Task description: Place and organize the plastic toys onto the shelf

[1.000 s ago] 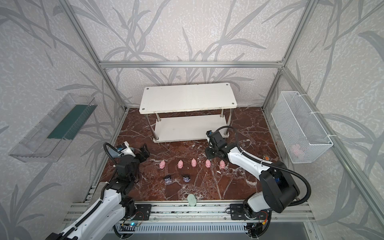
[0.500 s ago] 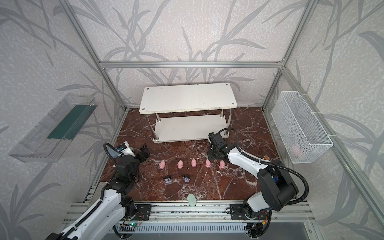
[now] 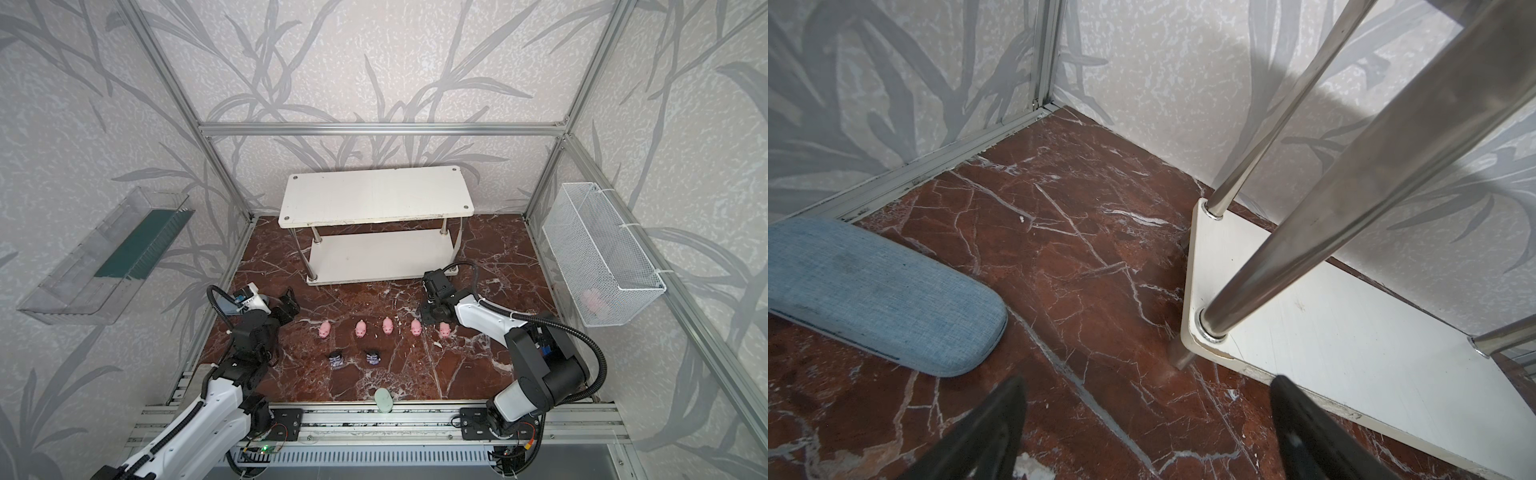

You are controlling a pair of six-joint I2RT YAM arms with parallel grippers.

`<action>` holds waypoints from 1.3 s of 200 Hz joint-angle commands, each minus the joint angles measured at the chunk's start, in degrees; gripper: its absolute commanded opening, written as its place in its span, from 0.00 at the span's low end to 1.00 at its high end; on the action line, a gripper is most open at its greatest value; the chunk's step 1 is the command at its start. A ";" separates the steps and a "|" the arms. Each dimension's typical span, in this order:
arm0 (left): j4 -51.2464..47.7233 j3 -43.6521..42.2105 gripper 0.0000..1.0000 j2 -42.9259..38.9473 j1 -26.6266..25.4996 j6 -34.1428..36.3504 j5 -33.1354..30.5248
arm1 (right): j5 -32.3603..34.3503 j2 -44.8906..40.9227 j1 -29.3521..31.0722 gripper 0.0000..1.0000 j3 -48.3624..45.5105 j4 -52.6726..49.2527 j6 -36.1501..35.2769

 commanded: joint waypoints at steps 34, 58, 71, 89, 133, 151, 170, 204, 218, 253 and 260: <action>1.16 -0.15 0.90 0.96 0.27 -0.98 -0.07 | 1.41 -0.24 -1.79 0.00 -0.73 0.26 0.75; 1.13 -0.06 0.90 0.96 0.27 -0.99 -0.10 | 0.87 -0.83 -1.81 0.00 -0.82 0.52 0.41; 1.20 -0.11 0.90 1.04 0.27 -0.98 -0.06 | 0.05 -0.84 -1.81 0.00 -0.74 0.69 0.38; 1.05 -0.06 0.90 0.95 0.28 -0.94 -0.07 | -1.37 -1.26 -1.83 0.00 -1.07 1.55 0.51; 0.80 0.01 0.90 0.83 0.27 -1.15 -0.19 | -4.61 -5.54 -1.83 0.00 -3.33 3.18 1.24; 0.99 0.03 0.90 1.14 0.27 -1.10 -0.21 | -4.92 -8.23 -1.40 0.01 -4.46 3.04 2.09; 1.05 0.06 0.90 1.37 0.30 -1.33 0.14 | -3.95 -10.72 0.38 0.11 -5.26 2.69 3.11; 1.90 0.03 0.90 2.17 0.27 -1.65 0.63 | -1.75 -11.83 4.84 0.37 -6.54 5.82 6.45; 2.32 0.10 0.90 2.63 0.27 -1.86 0.98 | -0.01 -10.21 6.61 0.48 -6.22 6.52 7.90; 2.55 0.11 0.90 2.90 0.27 -1.93 1.23 | 4.15 -6.64 9.53 0.57 -5.35 8.10 11.01; 2.56 -0.02 0.90 2.91 0.27 -1.93 1.29 | 5.09 -6.13 9.97 0.58 -5.18 8.40 11.72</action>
